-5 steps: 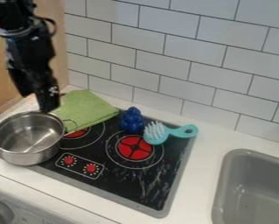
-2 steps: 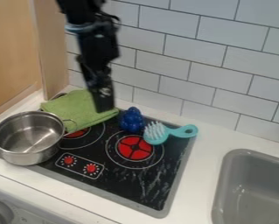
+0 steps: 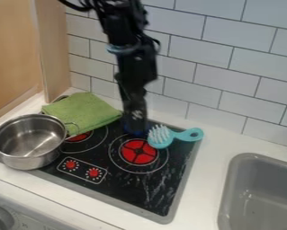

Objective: Move the blue brass from the right burner and put below the burner

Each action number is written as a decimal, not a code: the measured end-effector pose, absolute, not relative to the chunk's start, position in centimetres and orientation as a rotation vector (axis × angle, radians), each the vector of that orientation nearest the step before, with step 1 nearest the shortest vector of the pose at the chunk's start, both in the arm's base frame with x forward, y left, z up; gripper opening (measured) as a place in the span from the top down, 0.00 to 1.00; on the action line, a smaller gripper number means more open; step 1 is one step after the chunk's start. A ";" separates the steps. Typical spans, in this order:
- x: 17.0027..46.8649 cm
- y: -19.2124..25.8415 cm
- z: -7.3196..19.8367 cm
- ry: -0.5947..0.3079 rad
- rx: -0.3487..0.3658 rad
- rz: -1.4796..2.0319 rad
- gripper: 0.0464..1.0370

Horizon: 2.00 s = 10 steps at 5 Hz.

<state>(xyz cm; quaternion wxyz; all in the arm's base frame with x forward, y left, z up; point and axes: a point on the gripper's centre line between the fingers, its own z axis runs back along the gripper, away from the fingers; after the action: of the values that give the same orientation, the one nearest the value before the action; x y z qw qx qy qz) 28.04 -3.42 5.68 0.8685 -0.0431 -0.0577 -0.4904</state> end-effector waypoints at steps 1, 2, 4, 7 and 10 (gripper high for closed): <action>29.0 -4.3 4.4 -0.117 -0.061 -1.030 0.04; 30.2 -5.1 3.3 -0.114 -0.067 -1.016 0.04; 31.9 -5.8 2.1 -0.104 -0.060 -0.996 0.04; 32.9 -7.1 0.1 -0.066 -0.081 -1.024 0.10; 32.7 -6.4 0.1 -0.047 -0.078 -1.025 0.33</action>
<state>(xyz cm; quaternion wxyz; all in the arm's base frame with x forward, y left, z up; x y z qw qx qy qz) 32.72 -6.44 0.10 0.8706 -0.0375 -0.0224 -0.4901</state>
